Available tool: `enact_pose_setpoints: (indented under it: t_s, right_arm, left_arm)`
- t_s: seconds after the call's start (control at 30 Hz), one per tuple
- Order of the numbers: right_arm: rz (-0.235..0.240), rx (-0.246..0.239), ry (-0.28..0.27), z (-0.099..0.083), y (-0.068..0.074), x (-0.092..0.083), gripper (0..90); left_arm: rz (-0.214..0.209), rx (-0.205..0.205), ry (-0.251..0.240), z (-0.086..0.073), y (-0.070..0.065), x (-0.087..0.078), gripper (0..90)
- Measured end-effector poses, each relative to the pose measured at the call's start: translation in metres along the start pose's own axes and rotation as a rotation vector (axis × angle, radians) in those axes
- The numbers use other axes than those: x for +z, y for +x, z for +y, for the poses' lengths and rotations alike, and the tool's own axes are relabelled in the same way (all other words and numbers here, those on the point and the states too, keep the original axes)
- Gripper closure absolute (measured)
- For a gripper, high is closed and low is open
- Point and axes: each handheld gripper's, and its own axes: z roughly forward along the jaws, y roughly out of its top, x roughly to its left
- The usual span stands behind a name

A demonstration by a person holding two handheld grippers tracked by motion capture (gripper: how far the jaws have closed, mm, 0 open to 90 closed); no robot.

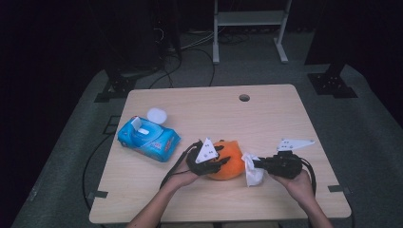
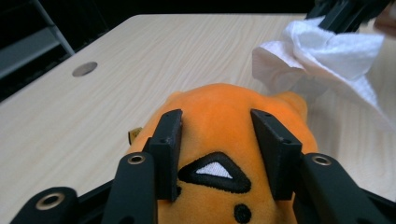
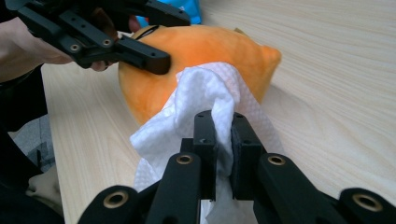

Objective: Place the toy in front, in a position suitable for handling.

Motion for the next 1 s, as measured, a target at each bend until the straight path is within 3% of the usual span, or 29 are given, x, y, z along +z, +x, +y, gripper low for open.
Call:
enact_pose_setpoints:
  t_s: [0.23,0.37,0.63,0.73,1.0]
  right_arm:
    - [-0.023,0.000,-0.013,0.005,-0.003,-0.003,82.7]
    - [-0.061,-0.008,-0.012,0.009,-0.009,-0.005,82.7]
    - [-0.186,0.013,0.015,0.014,-0.043,-0.011,82.7]
    - [-0.202,0.022,0.010,0.016,-0.050,-0.013,82.7]
    - [-0.277,0.062,0.030,0.023,-0.083,-0.016,82.6]
  left_arm:
    - [-0.037,-0.077,-0.037,-0.001,0.002,-0.008,39.9]
    - [-0.054,-0.092,-0.056,0.002,0.001,-0.012,32.5]
    - [-0.039,-0.108,-0.079,0.006,0.002,-0.026,24.9]
    - [-0.033,-0.116,-0.081,0.004,0.004,-0.031,23.2]
    - [0.010,-0.147,-0.078,-0.007,0.014,-0.054,20.5]
